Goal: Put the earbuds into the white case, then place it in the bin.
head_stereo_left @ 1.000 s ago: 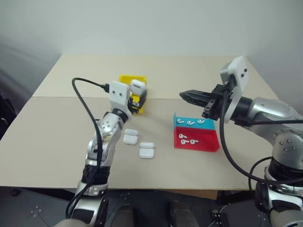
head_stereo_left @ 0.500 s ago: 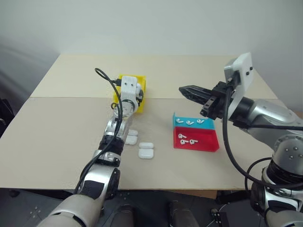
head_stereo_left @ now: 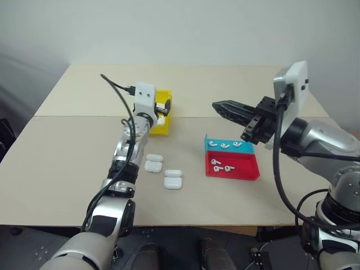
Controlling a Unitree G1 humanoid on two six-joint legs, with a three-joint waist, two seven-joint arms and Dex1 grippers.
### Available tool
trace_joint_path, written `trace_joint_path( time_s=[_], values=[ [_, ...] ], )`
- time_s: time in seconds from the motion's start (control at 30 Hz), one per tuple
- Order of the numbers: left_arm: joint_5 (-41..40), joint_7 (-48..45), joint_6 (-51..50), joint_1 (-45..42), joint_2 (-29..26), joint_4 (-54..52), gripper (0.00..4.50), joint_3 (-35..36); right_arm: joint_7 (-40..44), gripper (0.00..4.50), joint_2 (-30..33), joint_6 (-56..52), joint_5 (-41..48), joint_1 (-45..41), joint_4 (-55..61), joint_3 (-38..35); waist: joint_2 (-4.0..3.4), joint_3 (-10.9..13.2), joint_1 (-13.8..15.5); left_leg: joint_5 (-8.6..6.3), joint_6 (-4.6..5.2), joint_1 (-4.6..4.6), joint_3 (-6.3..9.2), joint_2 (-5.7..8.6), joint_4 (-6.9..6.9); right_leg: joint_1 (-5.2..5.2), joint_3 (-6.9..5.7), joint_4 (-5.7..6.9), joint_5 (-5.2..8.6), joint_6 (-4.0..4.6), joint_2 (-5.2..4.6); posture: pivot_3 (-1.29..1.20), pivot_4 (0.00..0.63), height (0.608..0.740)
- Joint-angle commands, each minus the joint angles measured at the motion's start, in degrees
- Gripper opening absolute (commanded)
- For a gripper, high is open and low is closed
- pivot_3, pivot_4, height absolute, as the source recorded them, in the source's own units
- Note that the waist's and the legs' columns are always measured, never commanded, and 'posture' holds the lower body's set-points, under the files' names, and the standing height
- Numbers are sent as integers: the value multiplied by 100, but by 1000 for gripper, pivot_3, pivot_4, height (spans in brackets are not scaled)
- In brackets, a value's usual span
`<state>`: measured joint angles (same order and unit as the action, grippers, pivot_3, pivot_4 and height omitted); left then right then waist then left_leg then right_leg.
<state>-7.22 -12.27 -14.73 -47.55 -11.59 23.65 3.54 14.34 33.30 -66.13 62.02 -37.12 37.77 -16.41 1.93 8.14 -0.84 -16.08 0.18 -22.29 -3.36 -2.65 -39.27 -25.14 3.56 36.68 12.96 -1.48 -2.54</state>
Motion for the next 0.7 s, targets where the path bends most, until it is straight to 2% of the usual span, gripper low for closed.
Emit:
trace_joint_path(
  time_s=[0.03,0.13,0.3,0.5,0.7],
  values=[
    [-690,-1177,-382,521,-489,-1423,4458,65,180,0,176,433,-194,217,89,26,-1,-1,-23,0,0,1,0,-2,0,0,0,0,0,0,1,0,150,740],
    [-1412,-2254,-790,1344,-1108,-2662,4458,104,488,0,250,879,-630,626,39,245,-2,-1,-49,0,0,3,-1,-8,4,0,2,1,0,0,4,0,150,740],
    [-2446,-2968,-1495,2532,-1862,-4130,4458,518,1125,0,363,1811,-1514,1362,-183,615,-2,-1,-10,0,0,8,-1,-8,2,0,4,-6,1,-1,1,0,150,740],
    [-3095,-2882,-2028,3700,-2337,-5405,4458,1065,1939,0,738,2650,-2342,2002,-502,880,-2,-1,-2,0,0,28,-3,-9,0,12,11,-2,3,-1,2,0,150,740],
    [-3514,-2845,-2112,4638,-2601,-6344,4458,1466,2554,0,946,2912,-2426,2127,-655,852,-1,0,-8,0,0,41,-5,-9,0,13,20,5,3,1,7,0,150,740]
  ],
)
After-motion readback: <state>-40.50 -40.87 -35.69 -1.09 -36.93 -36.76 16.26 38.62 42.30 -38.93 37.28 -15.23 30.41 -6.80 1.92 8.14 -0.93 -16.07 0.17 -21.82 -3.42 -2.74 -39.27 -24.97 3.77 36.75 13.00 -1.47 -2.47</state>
